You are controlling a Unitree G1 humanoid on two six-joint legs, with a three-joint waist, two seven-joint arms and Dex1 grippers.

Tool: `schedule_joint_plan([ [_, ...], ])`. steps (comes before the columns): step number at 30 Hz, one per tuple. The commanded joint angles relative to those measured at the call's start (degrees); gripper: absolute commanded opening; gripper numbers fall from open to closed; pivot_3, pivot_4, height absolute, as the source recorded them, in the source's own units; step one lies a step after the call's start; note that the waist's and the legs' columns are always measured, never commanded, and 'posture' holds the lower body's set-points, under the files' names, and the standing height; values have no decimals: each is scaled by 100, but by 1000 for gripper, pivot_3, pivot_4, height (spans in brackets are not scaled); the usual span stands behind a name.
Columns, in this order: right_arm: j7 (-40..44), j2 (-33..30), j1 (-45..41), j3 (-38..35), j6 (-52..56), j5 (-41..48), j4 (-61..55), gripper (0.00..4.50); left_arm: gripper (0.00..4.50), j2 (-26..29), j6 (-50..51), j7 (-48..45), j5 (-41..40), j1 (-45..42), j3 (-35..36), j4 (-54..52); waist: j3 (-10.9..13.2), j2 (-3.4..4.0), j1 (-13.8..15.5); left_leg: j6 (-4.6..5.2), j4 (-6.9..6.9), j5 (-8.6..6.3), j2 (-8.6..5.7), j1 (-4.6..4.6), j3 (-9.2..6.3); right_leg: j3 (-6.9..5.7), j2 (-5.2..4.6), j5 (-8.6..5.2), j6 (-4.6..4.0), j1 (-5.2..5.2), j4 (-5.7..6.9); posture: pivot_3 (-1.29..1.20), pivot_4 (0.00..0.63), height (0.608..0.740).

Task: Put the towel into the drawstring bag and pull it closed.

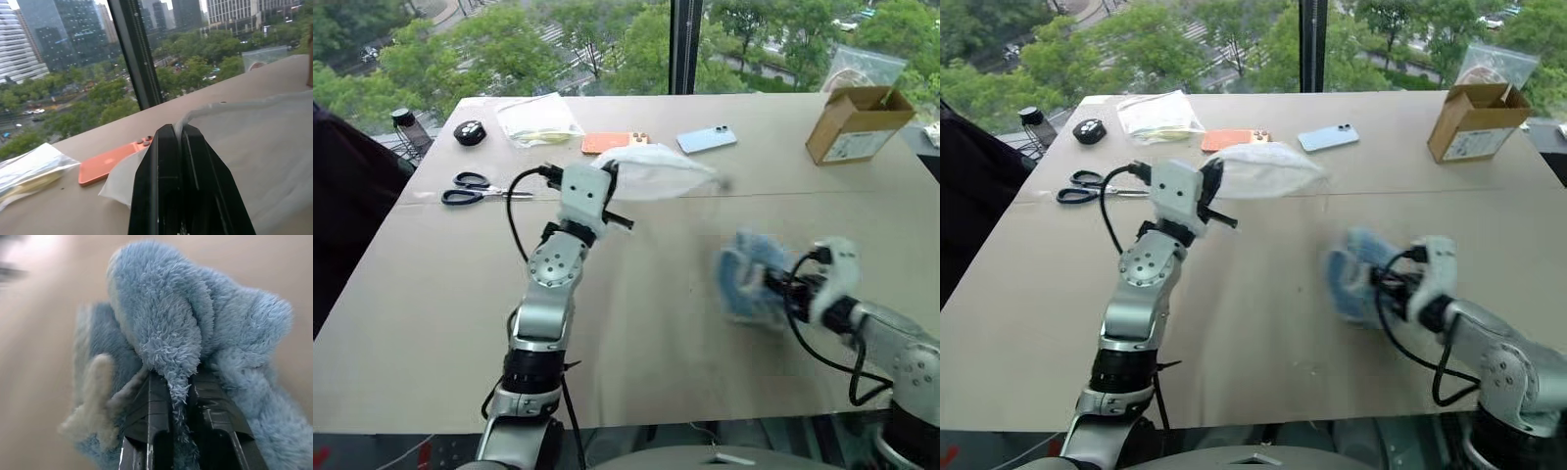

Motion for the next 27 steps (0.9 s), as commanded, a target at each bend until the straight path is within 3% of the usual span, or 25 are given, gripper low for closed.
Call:
schedule_joint_plan([
  [1, -42, 120, -479, -308, 379, 982, -277, 29, 0, 6, 17, -76, -140, -37, -1, -164, 0, 0, -25, -20, -1, 10, 0, -6, -5, -5, 0, 2, -3, -7, 1, 0, 150, 736],
  [6, -474, -6, -1064, -88, 490, 974, 82, 29, 0, 70, -27, -377, -295, 162, -159, -348, -1, 1, -75, -26, 8, 11, -4, -60, -9, -9, -6, 4, -5, -54, 3, 0, 150, 736],
  [17, -435, -739, -1470, 1193, 77, 487, 807, 29, 0, 161, -28, -740, -475, 298, -316, -482, 1, 4, -77, -26, 10, 11, -1, -61, -8, -10, -3, 10, -14, -57, 7, 0, 150, 736],
  [24, -705, -706, -1553, 1559, -240, 33, 1186, 29, 0, 284, -324, -1068, -505, 482, -579, -516, 1, 4, -80, -26, 11, 11, -1, -62, -7, -9, -3, 10, -14, -58, 6, 0, 150, 736],
  [27, -1123, -295, -1774, 1382, -456, -214, 1613, 29, 0, 312, -412, -1261, -544, 573, -751, -581, 1, 4, -95, -26, 11, 11, -1, -62, -7, -9, -3, 10, -14, -57, 6, 0, 150, 736],
])
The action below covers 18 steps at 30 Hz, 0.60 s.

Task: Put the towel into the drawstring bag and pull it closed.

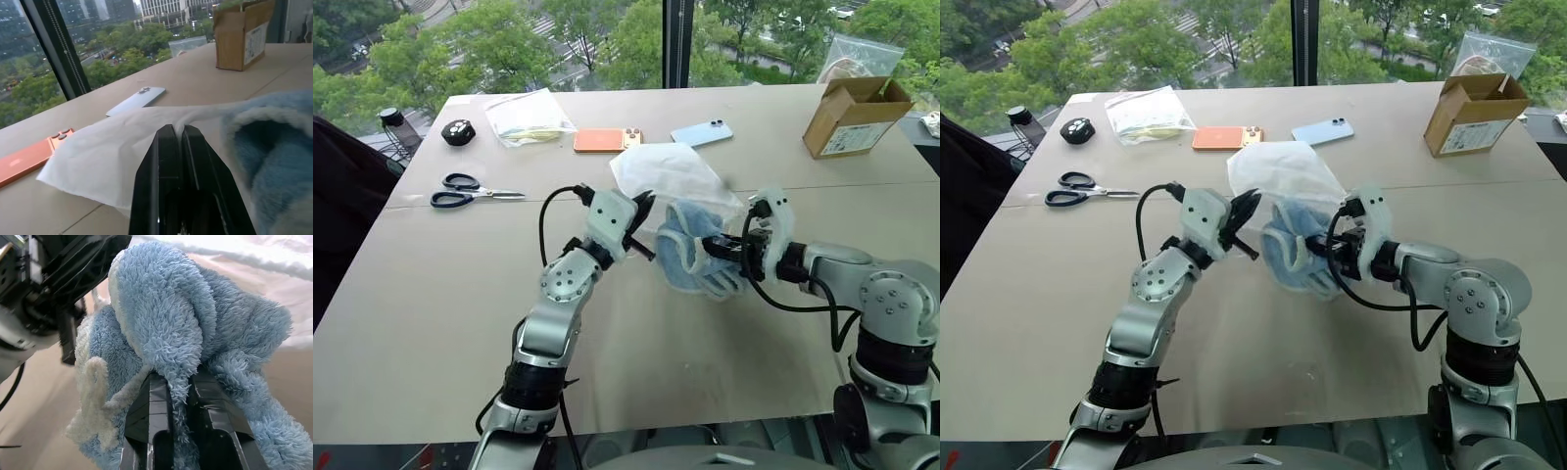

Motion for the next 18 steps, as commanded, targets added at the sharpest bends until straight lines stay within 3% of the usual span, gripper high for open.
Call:
schedule_joint_plan([
  [1, -614, 623, -402, -325, -448, -319, 465, 29, 0, 49, -243, -293, -139, 71, -230, -450, 0, 1, -37, 0, 0, 0, 1, 1, 1, 2, 1, 0, 0, 0, 2, 0, 150, 736],
  [10, -1307, 1937, -700, -1234, -701, 34, 928, 29, 0, -10, -209, -392, -324, 90, -262, -519, 6, 13, -89, -1, -1, 1, 1, 2, -1, 2, 4, 2, -3, -1, 4, 0, 150, 736],
  [18, -268, 937, -92, 195, -989, -315, 619, 29, 0, 5, -264, -398, -375, 50, -218, -463, 8, 20, -152, -1, 0, 1, 1, 2, -2, 1, 4, 2, -3, -2, 3, 0, 150, 736],
])
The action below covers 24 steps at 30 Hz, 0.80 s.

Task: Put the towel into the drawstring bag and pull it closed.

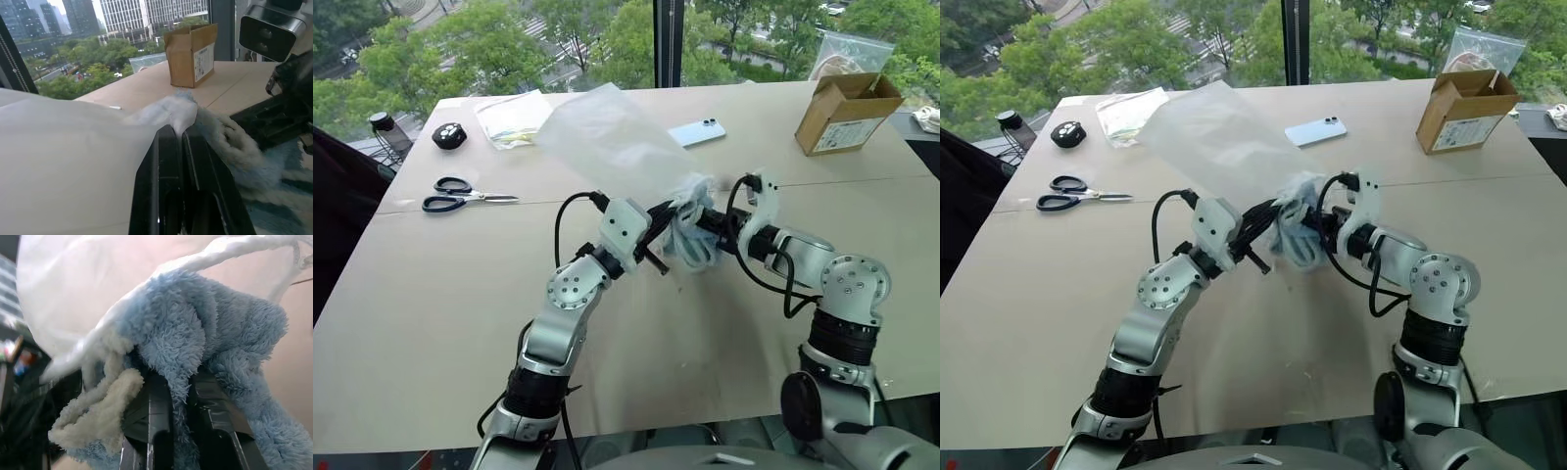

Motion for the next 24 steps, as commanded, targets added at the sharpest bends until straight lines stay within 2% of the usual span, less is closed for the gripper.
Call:
schedule_joint_plan([
  [1, 260, -96, 72, 247, -623, -213, -4, 29, 0, 6, -129, -33, -74, -14, -4, -264, 0, 1, -6, 0, 0, 0, 0, 0, 1, 1, 0, 0, 0, 0, 0, 0, 150, 736],
  [4, -197, 434, -213, -508, -1114, -18, 526, 29, 0, 28, -118, -104, -163, 71, 4, -330, 1, 3, -16, 0, 1, 0, 1, 3, 5, 6, 1, 2, 0, 0, 6, 0, 150, 736],
  [5, -176, 450, -232, -533, -1102, 22, 560, 29, 0, 35, -113, -120, -187, 88, 6, -346, 2, 4, -12, 0, 1, 0, 1, 5, 5, 6, 3, 4, -2, 0, 8, 0, 150, 736],
  [8, 382, 92, -23, 147, -1052, -123, 304, 29, 0, 55, -18, -284, -401, 155, 4, -419, 3, 6, 7, 0, 1, 0, 1, 5, 2, 4, 5, 6, -2, 1, 4, 0, 150, 736],
  [11, -596, 672, -299, -625, -1710, -191, 920, 29, 0, 117, 6, -354, -494, 169, 30, -444, 3, 7, -26, 0, -1, 0, 4, 3, 5, 7, 4, 6, -2, -1, -1, 0, 150, 736],
  [12, -671, 722, -312, -660, -1866, -288, 1014, 29, 0, 139, -2, -357, -501, 150, 61, -420, 5, 12, -27, 0, -1, 0, 5, 3, 6, 8, 5, 6, -2, -1, 0, 0, 150, 736],
  [14, -265, 646, -120, -227, -1631, -180, 747, 29, 0, 135, 40, -340, -563, 115, 146, -390, 9, 20, -4, -1, -1, 1, 5, 6, 7, 9, 8, 6, -3, -2, 4, 0, 150, 736],
  [16, -170, 808, 10, -113, -1552, 65, 529, 29, 0, 134, 93, -330, -635, 79, 204, -370, 9, 20, 0, -1, -1, 0, 6, 6, 5, 6, 8, 6, -3, -1, 3, 0, 150, 736],
  [18, -1278, 1424, -245, -894, -2209, 128, 975, 29, 0, 113, 157, -290, -714, 54, 297, -305, 10, 23, -39, -1, -2, 0, 6, 6, 7, 10, 7, 6, -3, -2, 4, 0, 150, 736],
  [19, -1348, 1498, -251, -921, -2254, 98, 1036, 29, 0, 110, 195, -283, -743, 49, 326, -279, 10, 23, -49, -1, -3, 0, 9, 6, 8, 12, 9, 6, -3, -3, 5, 0, 150, 736],
  [21, -1010, 1394, -105, -464, -1866, 151, 812, 29, 0, 83, 352, -273, -845, 26, 376, -250, 10, 31, -20, -1, -3, 1, 6, 8, 7, 10, 11, 7, -4, -2, 7, 0, 150, 736],
  [22, -1152, 1521, -118, -543, -1838, 309, 806, 29, 0, 29, 503, -224, -953, 3, 414, -250, 10, 31, -23, -1, -1, 1, 6, 8, 7, 9, 11, 7, -4, -1, 7, 0, 150, 736],
  [24, -2285, 1978, -379, -1303, -2344, 628, 1201, 29, 0, -112, 846, -111, -1228, -41, 514, -259, 10, 32, -13, -1, -1, 1, 7, 8, 8, 12, 11, 7, -4, -2, 7, 0, 150, 736],
])
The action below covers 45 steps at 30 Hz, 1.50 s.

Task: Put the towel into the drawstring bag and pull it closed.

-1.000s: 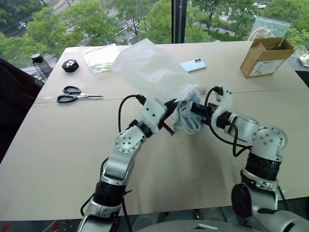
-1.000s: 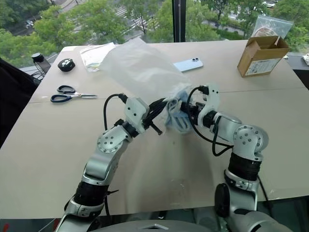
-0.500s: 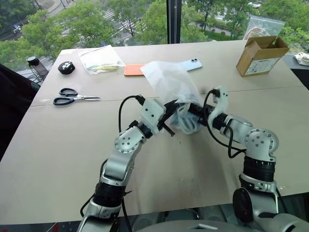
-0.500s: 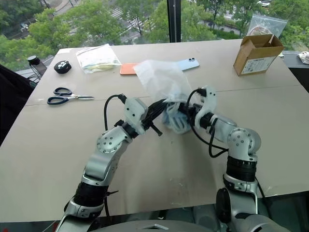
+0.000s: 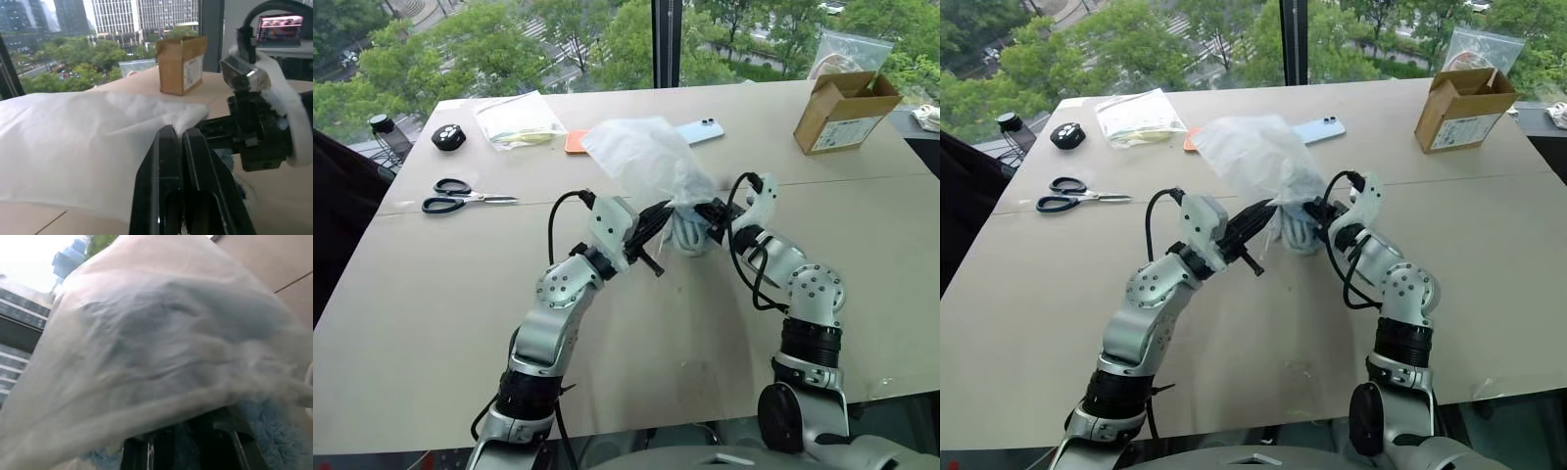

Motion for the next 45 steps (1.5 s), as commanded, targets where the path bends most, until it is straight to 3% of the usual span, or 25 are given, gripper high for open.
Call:
schedule_joint_plan([
  [1, -1540, 679, -431, -937, -793, 597, 300, 29, 0, -199, 514, 124, -536, -119, 188, -128, -1, 0, 40, 0, 0, 0, 0, 0, -2, -1, 0, 0, 0, 1, -1, 0, 150, 736],
  [4, -1828, 771, -513, -910, -784, 1598, 281, 29, 0, -241, 977, 102, -864, -145, 246, -161, 3, 6, 21, 0, 1, 0, -5, 0, -5, -6, 4, 0, 0, 2, -1, 0, 150, 736],
  [8, -3198, 1327, -737, -1196, -1854, 3062, 497, 29, 0, -97, 1327, -85, -1052, -139, 165, -130, 5, 14, -129, -1, -5, 1, 4, 4, 3, 6, 1, 0, 0, -2, 2, 0, 150, 736],
  [14, -3279, 1139, -698, 10, -2198, 3449, 460, 29, 0, -26, 1766, -273, -1289, -239, 105, -62, 10, 29, -180, -1, -12, 1, 10, 16, 20, 24, 9, 0, 0, -3, 8, 0, 150, 736],
  [19, -2747, 203, -518, 1095, -1713, 2581, 436, 29, 0, -51, 1787, -346, -1332, -383, 90, 2, 10, 29, -180, -1, -11, 1, 11, 16, 24, 27, 14, 0, 0, -4, 7, 0, 150, 736],
  [23, -1340, -1130, -405, 2357, -1444, 955, 29, 29, 0, -29, 1725, -354, -1346, -502, 202, 46, 10, 29, -125, -1, -7, 1, 11, 14, 28, 27, 14, 0, 0, -5, 6, 0, 150, 736],
  [25, -700, -1546, -332, 2730, -1707, 321, -146, 29, 0, -24, 1718, -351, -1401, -540, 289, 54, 9, 27, -90, -1, -5, 1, 8, 12, 24, 22, 35, 0, 1, -6, -2, 0, 150, 736],
  [29, 858, -2918, -139, 4100, -2927, -1829, -433, 29, 0, 98, 1667, -424, -1384, -594, 381, 93, 9, 26, -108, -1, -3, 1, 8, 6, 26, 23, 33, 1, 3, -7, -2, 0, 150, 736],
  [33, 1523, -2748, 95, 3843, -3636, -2149, -342, 29, 0, 158, 1625, -479, -1362, -614, 402, 116, 9, 23, -139, -2, -5, 1, 17, 5, 33, 28, 13, 1, 4, -9, -2, 0, 150, 736],
  [37, 2308, -2805, 158, 4125, -4431, -2924, -269, 29, 0, 181, 1626, -506, -1361, -645, 390, 105, 9, 23, -101, -2, -1, 1, 20, 6, 37, 31, 17, 2, 4, -8, -1, 0, 150, 736],
  [42, 2539, -2497, 168, 3995, -4978, -3350, -161, 29, 0, 291, 1671, -668, -1396, -658, 356, 83, 9, 21, -72, -2, 3, 1, 18, 6, 37, 31, 18, 4, 6, -6, -2, 0, 150, 736],
  [45, 2985, -2676, 191, 4237, -5311, -3840, -62, 29, 0, 379, 1638, -779, -1376, -669, 346, 94, 9, 21, -76, -2, 3, 1, 19, 6, 37, 33, 18, 4, 6, -7, -2, 0, 150, 736],
])
